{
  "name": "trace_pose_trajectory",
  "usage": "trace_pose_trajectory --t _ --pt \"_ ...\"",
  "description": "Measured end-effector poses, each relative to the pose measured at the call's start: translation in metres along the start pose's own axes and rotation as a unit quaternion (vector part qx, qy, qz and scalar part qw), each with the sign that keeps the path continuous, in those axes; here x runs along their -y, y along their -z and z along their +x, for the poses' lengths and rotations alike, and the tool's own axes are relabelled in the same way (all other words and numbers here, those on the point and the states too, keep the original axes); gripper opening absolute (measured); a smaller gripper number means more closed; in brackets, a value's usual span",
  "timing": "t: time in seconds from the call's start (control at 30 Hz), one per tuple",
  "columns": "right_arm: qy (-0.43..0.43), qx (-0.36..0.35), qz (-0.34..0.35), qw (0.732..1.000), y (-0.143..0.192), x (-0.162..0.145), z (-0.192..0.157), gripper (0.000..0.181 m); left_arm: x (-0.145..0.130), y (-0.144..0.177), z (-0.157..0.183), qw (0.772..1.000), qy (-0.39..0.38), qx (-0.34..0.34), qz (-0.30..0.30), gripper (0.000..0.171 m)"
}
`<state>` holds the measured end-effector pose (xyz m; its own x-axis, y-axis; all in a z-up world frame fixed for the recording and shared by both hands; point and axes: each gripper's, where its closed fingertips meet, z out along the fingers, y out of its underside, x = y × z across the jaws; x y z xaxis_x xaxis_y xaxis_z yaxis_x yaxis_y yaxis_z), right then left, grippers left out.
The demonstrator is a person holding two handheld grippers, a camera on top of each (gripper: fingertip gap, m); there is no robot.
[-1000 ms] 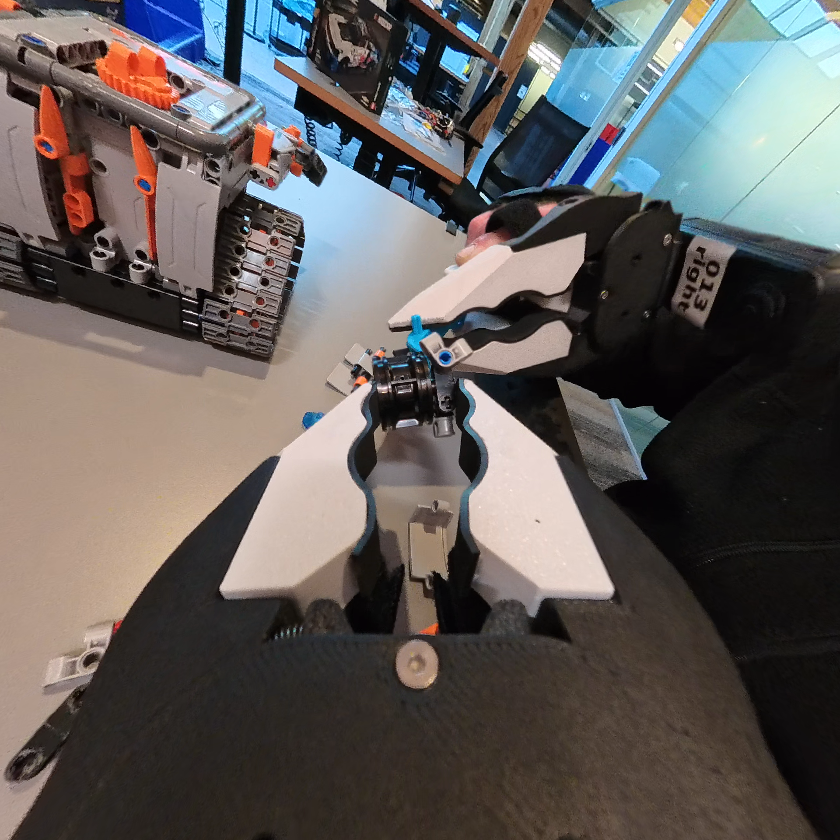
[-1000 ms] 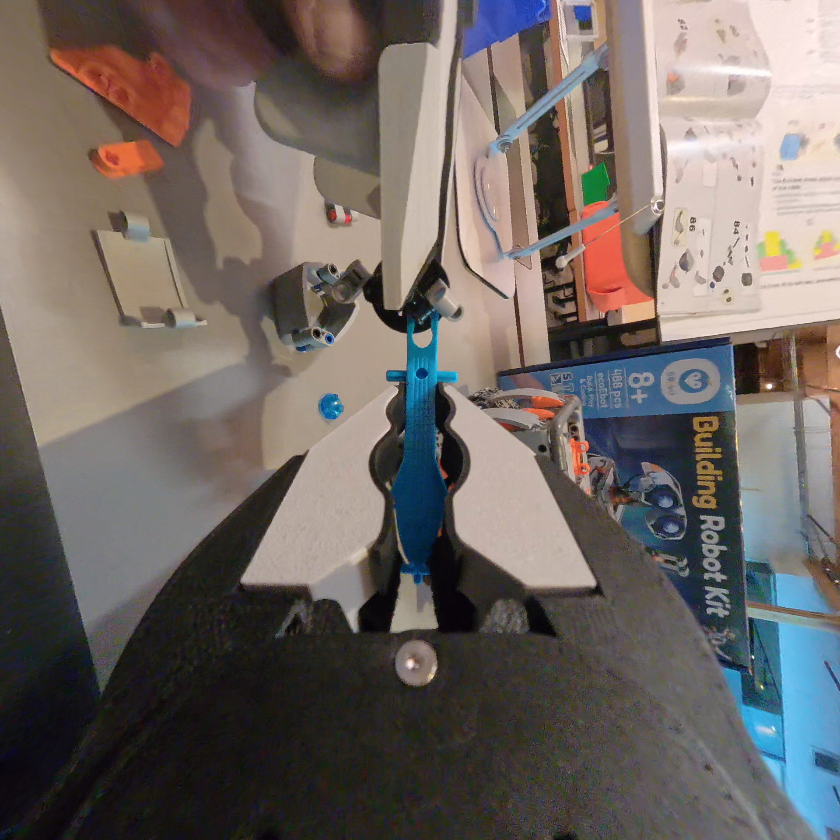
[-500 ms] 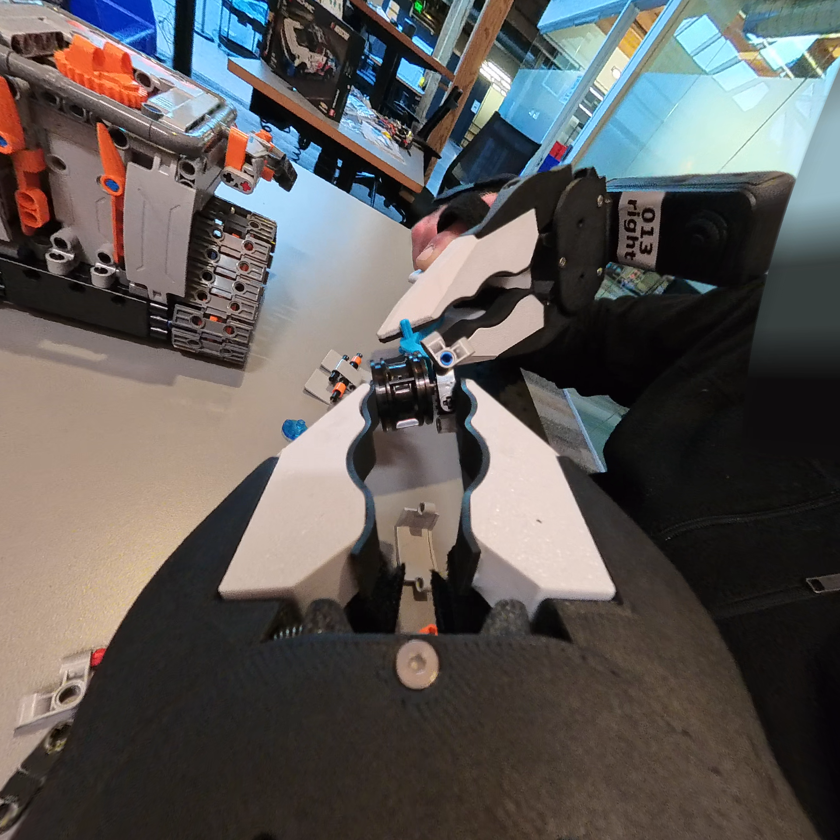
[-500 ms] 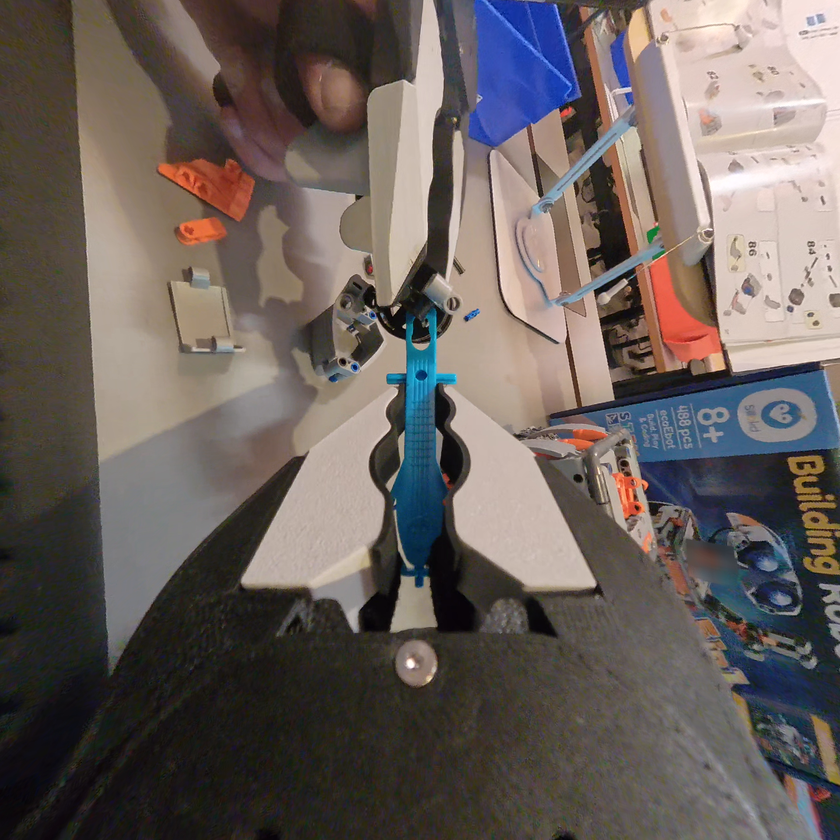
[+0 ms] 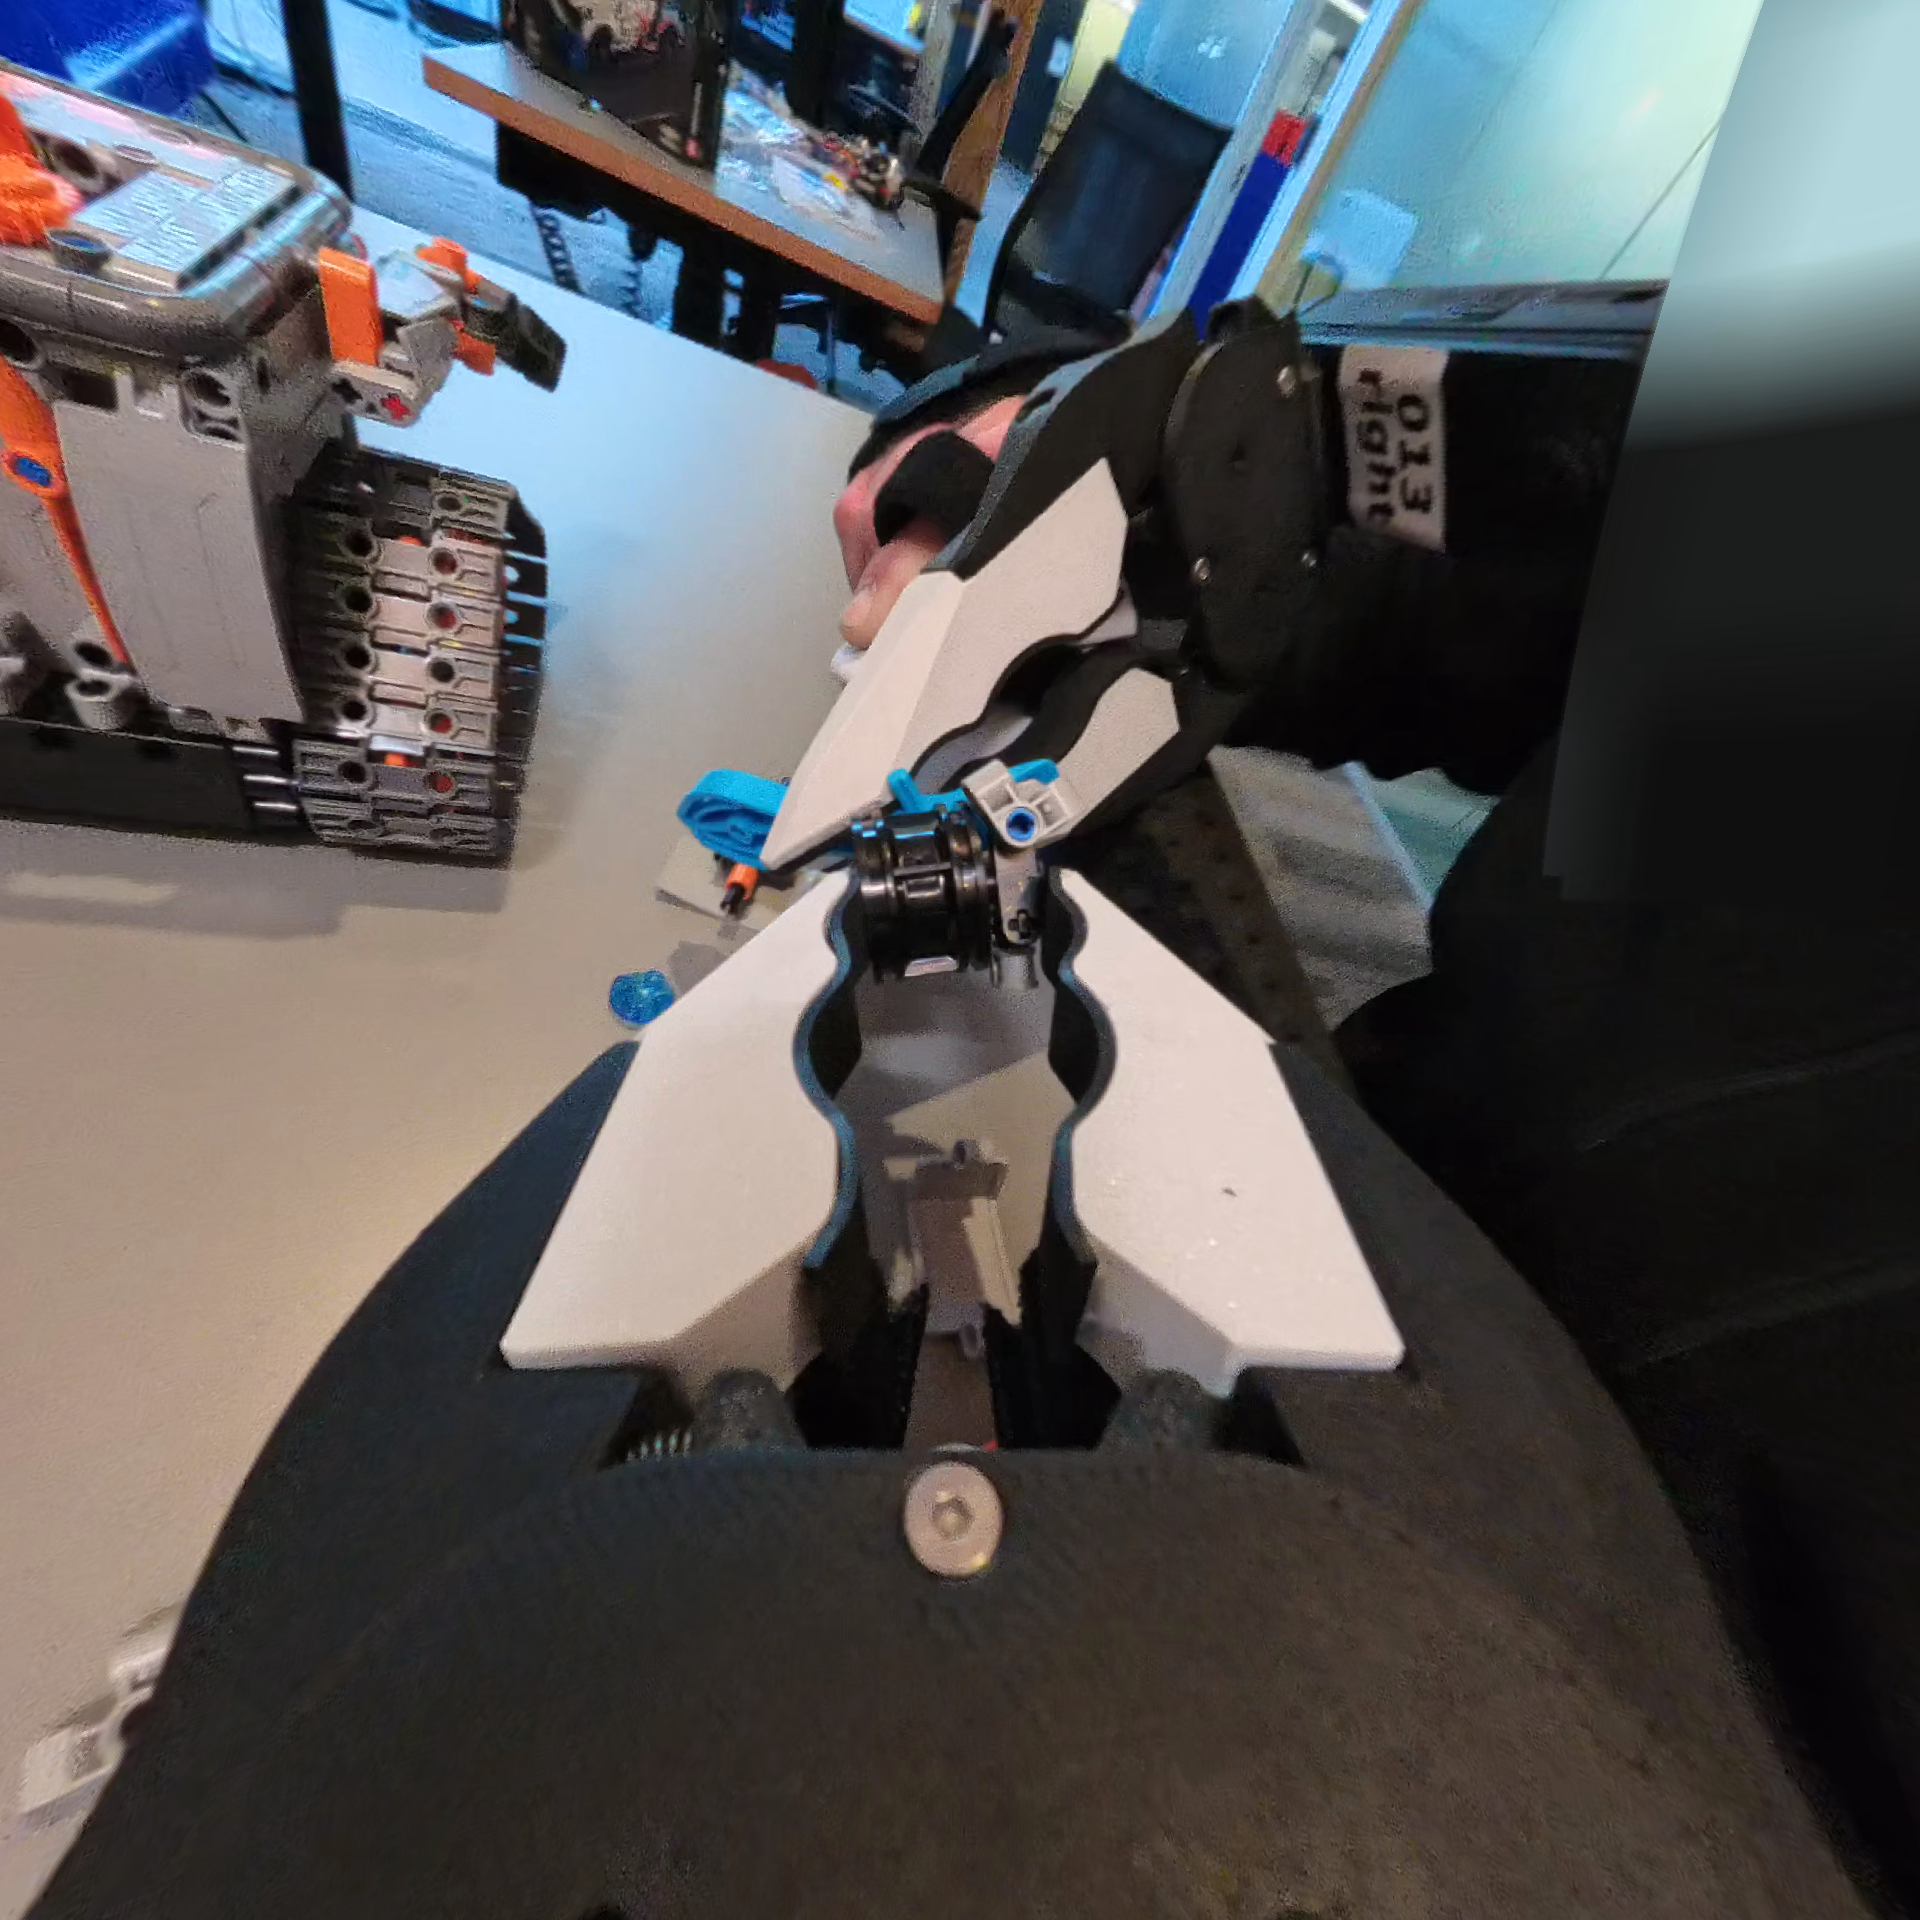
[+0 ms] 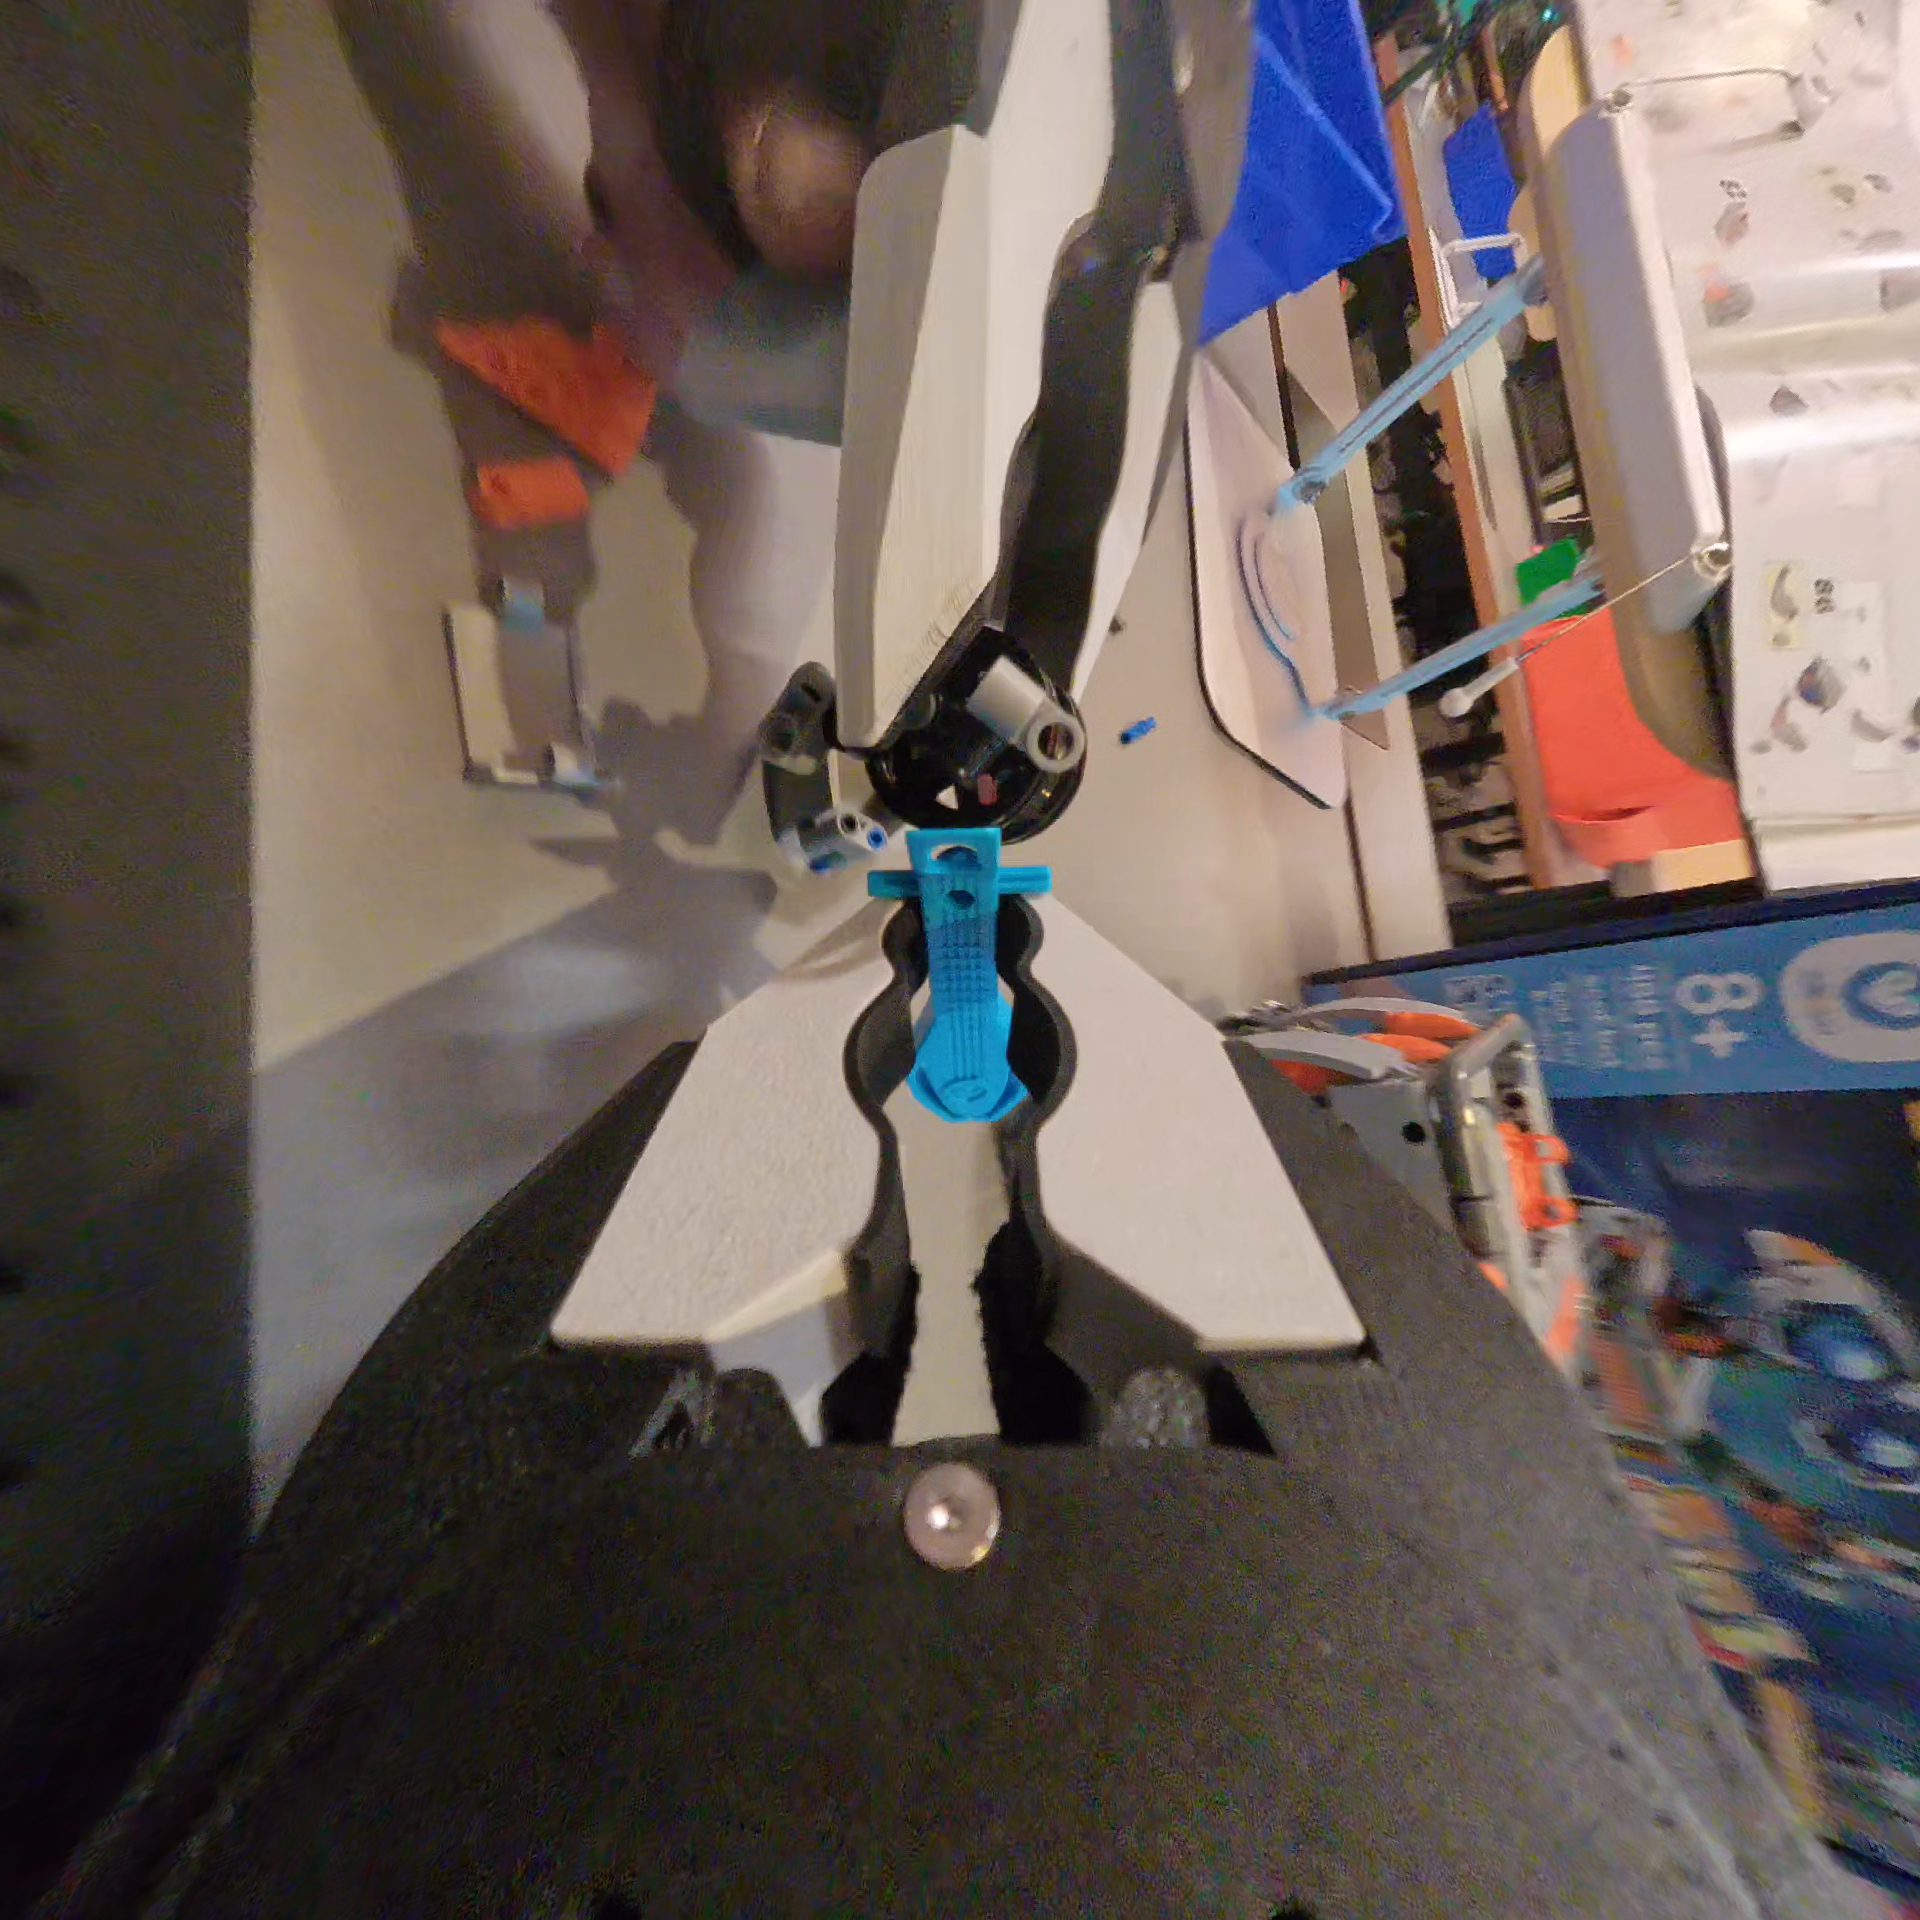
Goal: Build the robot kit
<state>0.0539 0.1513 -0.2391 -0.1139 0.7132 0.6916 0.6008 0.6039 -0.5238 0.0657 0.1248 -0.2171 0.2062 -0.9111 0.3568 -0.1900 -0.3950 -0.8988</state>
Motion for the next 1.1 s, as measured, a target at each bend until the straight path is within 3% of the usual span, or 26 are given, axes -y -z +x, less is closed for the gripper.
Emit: trace_pose_trajectory --t 0.07,0.23,0.47,0.57,0.7,0.9,1.1 --pt "-0.037 0.004 0.023 0.999 0.005 0.005 0.004 0.010 0.007 0.006 -0.002 0.999 0.033 -0.012 0.031 0.030" --pt "-0.051 -0.005 -0.001 0.999 0.005 -0.003 0.013 0.010 0.010 0.008 -0.008 0.999 0.012 0.014 0.033 0.030" --pt "-0.152 0.134 0.001 0.979 0.005 -0.011 -0.019 0.010 0.009 0.015 -0.025 0.995 -0.035 0.093 0.019 0.030" --pt "-0.191 0.204 -0.013 0.960 0.009 -0.014 -0.035 0.010 0.007 0.022 -0.041 0.964 -0.162 0.208 -0.039 0.030" --pt "-0.223 0.260 -0.038 0.939 0.008 -0.018 -0.054 0.010 0.007 0.024 -0.046 0.905 -0.294 0.292 -0.098 0.030" --pt "-0.235 0.290 -0.052 0.926 0.006 -0.017 -0.067 0.010 0.010 0.026 -0.044 0.857 -0.373 0.332 -0.127 0.030" --pt "-0.322 0.262 0.039 0.909 0.015 0.011 -0.030 0.029 0.020 0.027 -0.037 0.827 -0.418 0.357 -0.116 0.030"
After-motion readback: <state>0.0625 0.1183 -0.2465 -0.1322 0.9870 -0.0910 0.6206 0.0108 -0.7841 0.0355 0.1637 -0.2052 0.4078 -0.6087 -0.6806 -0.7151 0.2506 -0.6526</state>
